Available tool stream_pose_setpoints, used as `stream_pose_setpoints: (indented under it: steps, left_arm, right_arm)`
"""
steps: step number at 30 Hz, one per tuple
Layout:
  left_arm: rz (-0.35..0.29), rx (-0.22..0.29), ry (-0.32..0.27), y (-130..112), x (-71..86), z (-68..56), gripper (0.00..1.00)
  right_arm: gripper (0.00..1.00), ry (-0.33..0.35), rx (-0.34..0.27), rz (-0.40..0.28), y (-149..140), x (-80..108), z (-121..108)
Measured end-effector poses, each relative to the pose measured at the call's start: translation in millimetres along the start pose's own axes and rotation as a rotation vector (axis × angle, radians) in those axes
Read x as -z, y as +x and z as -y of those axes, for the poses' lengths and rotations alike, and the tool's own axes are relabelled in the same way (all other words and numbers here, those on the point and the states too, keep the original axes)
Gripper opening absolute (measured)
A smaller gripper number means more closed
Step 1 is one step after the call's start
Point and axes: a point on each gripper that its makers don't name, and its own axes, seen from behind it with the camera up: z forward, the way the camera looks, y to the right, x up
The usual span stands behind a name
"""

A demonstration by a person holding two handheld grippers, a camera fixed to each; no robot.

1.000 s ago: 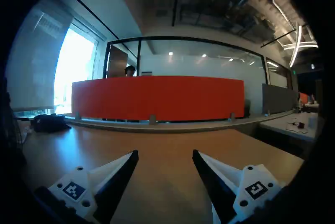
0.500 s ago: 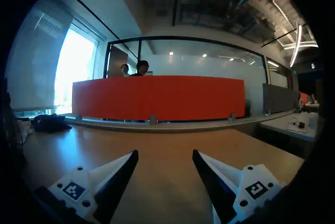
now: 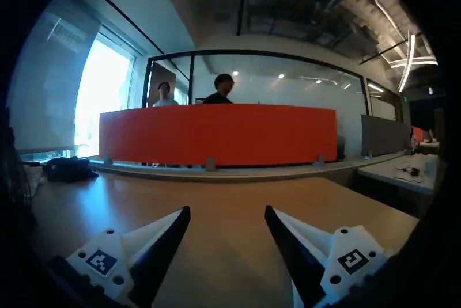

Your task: Fold towel

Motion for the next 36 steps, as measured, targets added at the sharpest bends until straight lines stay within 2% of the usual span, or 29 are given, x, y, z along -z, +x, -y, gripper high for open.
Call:
stream_pose_setpoints:
  steps: [36]
  left_arm:
    - [0.004, 0.000, -0.001, 12, 1.6, 2.5, 0.96]
  right_arm:
    - [1.00, 0.000, 0.000, 0.000, 1, 2.7, 1]
